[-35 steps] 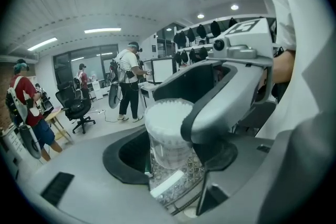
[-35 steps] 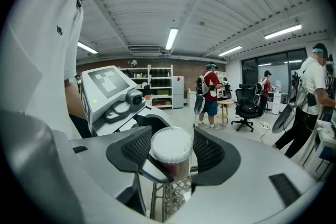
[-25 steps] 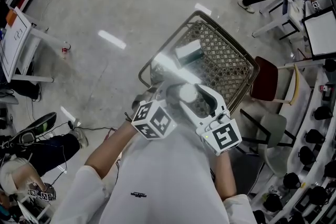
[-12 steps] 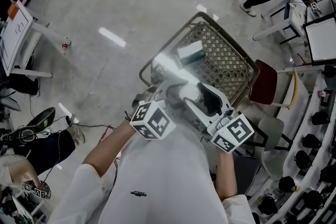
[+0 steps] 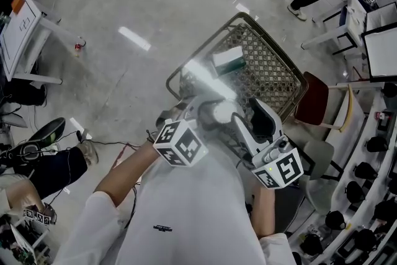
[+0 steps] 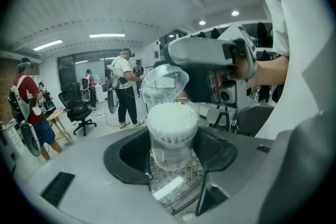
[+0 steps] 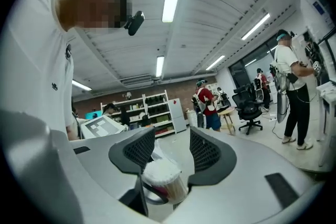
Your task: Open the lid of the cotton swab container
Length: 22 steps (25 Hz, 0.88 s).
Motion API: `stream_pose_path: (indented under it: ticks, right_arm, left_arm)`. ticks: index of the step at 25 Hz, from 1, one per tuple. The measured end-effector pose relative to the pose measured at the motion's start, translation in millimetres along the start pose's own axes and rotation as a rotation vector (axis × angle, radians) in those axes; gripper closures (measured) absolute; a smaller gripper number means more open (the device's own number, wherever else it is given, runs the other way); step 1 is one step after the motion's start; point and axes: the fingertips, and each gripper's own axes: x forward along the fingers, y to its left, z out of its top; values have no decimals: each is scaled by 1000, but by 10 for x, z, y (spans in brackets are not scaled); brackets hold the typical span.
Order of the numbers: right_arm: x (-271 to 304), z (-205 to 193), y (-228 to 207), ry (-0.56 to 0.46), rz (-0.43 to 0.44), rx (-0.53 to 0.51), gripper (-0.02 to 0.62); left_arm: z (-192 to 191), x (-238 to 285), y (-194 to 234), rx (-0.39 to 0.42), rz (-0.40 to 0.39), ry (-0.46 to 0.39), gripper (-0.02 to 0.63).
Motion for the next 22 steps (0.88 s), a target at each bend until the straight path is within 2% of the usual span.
stream_pose_path:
  ticks: [13,22]
  right_arm:
    - [74,148,-309,-58,-168,-41,475]
    - [-8,5,-572,-51,-265,-55,511]
  left_arm:
    - [-43,-72,-9,-16,-9,-11,364]
    - [-55,-46,-106,-26,-22,-7,364]
